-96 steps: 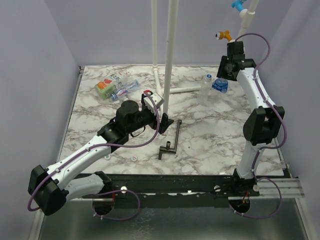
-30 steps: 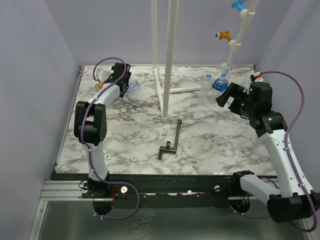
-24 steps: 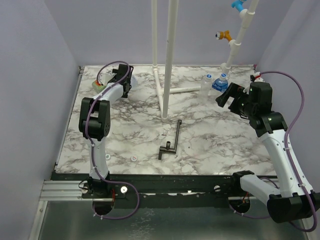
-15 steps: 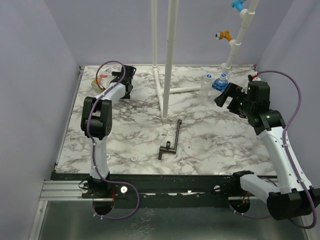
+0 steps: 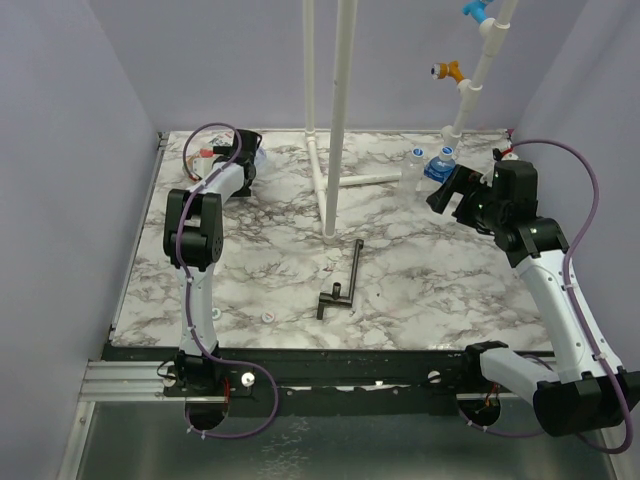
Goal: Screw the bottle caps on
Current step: Move the plastic bottle to the center of the board.
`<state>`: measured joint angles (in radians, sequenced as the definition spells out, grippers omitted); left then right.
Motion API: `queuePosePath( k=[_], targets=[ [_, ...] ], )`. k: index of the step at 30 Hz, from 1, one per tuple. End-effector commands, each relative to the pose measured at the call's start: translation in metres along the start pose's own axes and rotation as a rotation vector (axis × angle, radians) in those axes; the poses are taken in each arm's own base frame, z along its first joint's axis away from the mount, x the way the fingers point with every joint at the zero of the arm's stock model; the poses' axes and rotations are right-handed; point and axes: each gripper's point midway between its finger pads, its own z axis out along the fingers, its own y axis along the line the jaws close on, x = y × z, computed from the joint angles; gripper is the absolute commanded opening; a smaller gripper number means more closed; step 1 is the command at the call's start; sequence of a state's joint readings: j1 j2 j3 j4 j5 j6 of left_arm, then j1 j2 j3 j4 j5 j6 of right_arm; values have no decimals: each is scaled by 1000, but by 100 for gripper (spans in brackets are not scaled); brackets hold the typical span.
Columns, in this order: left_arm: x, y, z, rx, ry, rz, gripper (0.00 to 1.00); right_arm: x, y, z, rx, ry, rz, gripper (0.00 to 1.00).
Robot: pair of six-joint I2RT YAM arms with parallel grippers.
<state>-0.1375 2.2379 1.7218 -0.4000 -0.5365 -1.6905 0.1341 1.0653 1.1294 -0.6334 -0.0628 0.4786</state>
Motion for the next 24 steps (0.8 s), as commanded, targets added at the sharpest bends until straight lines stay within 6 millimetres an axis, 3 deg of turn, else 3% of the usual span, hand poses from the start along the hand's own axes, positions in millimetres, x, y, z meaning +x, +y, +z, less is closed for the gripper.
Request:
queuePosePath(
  k=[1, 9, 14, 18, 24],
  targets=[
    [-7, 10, 15, -43, -41, -15, 88, -2, 5, 1, -29, -2, -23, 100],
    [-4, 25, 23, -89, -40, -21, 68, 1, 5, 2, -35, 4, -29, 100],
    [-4, 37, 20, -110, -31, 20, 46, 2, 6, 1, -43, 5, -33, 100],
    [-4, 48, 10, -117, -19, 114, 37, 1, 6, -1, -47, -4, -37, 100],
    [-7, 77, -25, -117, -5, 215, 30, 3, 8, -2, -59, -1, -38, 100]
  ],
)
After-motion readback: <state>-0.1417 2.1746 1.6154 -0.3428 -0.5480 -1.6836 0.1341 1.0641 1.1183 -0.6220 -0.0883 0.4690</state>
